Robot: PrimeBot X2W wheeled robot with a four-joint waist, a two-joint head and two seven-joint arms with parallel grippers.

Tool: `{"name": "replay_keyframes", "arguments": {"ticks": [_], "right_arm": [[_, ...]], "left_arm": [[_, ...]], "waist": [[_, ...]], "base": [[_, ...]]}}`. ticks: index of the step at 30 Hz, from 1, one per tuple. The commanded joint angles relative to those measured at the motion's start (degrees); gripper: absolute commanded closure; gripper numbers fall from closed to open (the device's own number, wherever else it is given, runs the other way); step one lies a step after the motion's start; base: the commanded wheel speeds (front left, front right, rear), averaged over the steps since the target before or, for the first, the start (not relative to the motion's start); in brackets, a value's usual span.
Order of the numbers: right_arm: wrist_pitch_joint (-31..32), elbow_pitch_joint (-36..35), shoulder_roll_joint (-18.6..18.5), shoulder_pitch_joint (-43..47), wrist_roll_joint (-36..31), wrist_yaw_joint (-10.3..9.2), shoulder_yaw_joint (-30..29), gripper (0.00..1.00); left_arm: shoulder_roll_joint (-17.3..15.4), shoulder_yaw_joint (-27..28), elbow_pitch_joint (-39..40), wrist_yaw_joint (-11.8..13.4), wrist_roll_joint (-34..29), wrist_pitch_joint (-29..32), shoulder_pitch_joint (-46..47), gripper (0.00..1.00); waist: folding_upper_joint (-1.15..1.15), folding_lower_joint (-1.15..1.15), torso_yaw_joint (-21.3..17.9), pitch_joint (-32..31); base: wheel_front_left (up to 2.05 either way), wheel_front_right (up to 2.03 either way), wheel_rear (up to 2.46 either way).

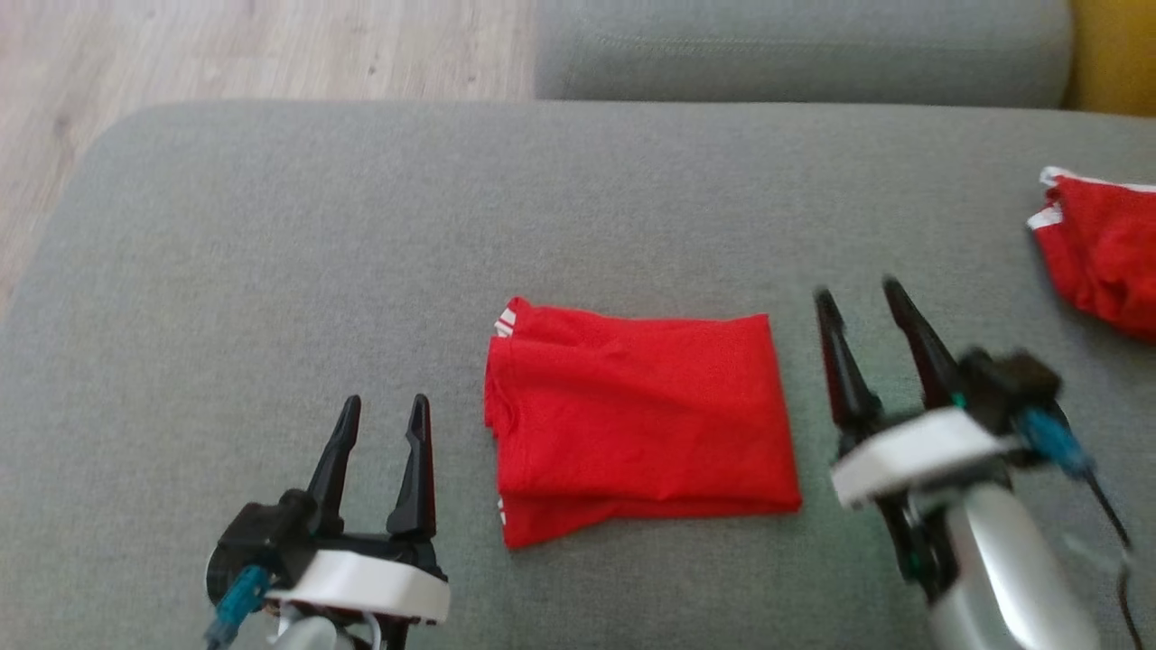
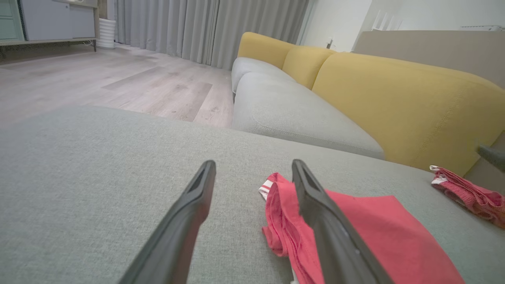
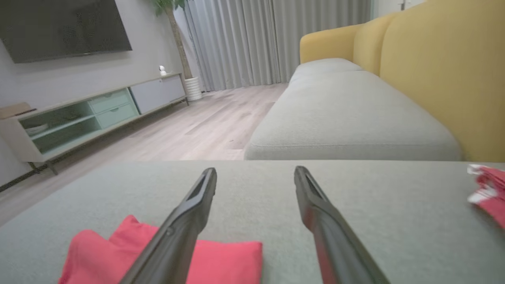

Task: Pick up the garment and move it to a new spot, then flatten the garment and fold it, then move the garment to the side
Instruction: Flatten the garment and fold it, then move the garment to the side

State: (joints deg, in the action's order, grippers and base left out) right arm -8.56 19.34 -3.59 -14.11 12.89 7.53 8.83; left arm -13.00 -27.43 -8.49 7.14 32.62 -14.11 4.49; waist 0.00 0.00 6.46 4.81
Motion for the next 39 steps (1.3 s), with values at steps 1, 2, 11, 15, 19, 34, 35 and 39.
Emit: {"name": "replay_keyframes", "arguments": {"ticks": [1,2,11,15,19,34,35,39], "right_arm": [[-0.2,-3.9,0.7,1.3,-1.0,-0.04,-0.2,0.0],[0.0,-5.1,0.7,3.1,-1.2,-0.04,-1.0,0.0],[1.3,-12.2,0.7,13.0,-1.5,-0.04,-5.1,0.0],[1.4,-13.6,0.7,14.8,-1.5,-0.04,-6.5,0.0],[1.8,-13.6,0.7,15.3,-1.1,-0.04,-6.7,0.0],[5.7,-13.2,0.7,13.4,-1.9,-0.04,-6.9,0.0],[7.2,-13.0,0.7,12.6,-2.6,-0.04,-7.0,0.0],[14.9,-11.2,0.7,8.4,-3.0,-0.04,-5.4,0.0]], "left_arm": [[-0.4,2.3,1.3,0.5,-0.1,-0.1,1.2,0.0],[-0.4,2.6,1.2,0.6,0.1,-0.2,0.8,0.0],[-0.7,5.0,1.2,1.3,1.3,-0.6,-3.1,0.0],[-0.9,5.6,1.3,1.3,1.2,-0.7,-4.4,0.0],[-0.9,5.7,1.3,1.3,1.1,-0.7,-4.7,0.0],[-0.9,5.2,1.0,1.3,0.9,-0.7,-3.5,0.0],[-0.9,5.1,1.0,1.2,0.9,-0.7,-3.3,0.0],[-0.6,5.0,0.9,1.1,0.8,-0.7,-2.5,0.0]], "waist": [[0.0,0.0,-0.8,-1.2],[0.0,0.0,-0.9,-1.5],[0.0,0.0,-2.0,-3.6],[0.0,0.0,-2.2,-4.2],[0.0,0.0,-2.2,-4.3],[0.0,0.0,-1.0,-2.8],[0.0,0.0,-0.9,-2.5],[0.0,0.0,-0.1,-1.3]], "base": [[0.0,0.0,0.0],[0.0,0.0,0.0],[0.0,0.0,0.0],[0.0,0.0,0.0],[0.0,0.0,0.0],[0.0,0.0,0.0],[0.0,0.0,0.0],[0.0,0.0,0.0]]}}
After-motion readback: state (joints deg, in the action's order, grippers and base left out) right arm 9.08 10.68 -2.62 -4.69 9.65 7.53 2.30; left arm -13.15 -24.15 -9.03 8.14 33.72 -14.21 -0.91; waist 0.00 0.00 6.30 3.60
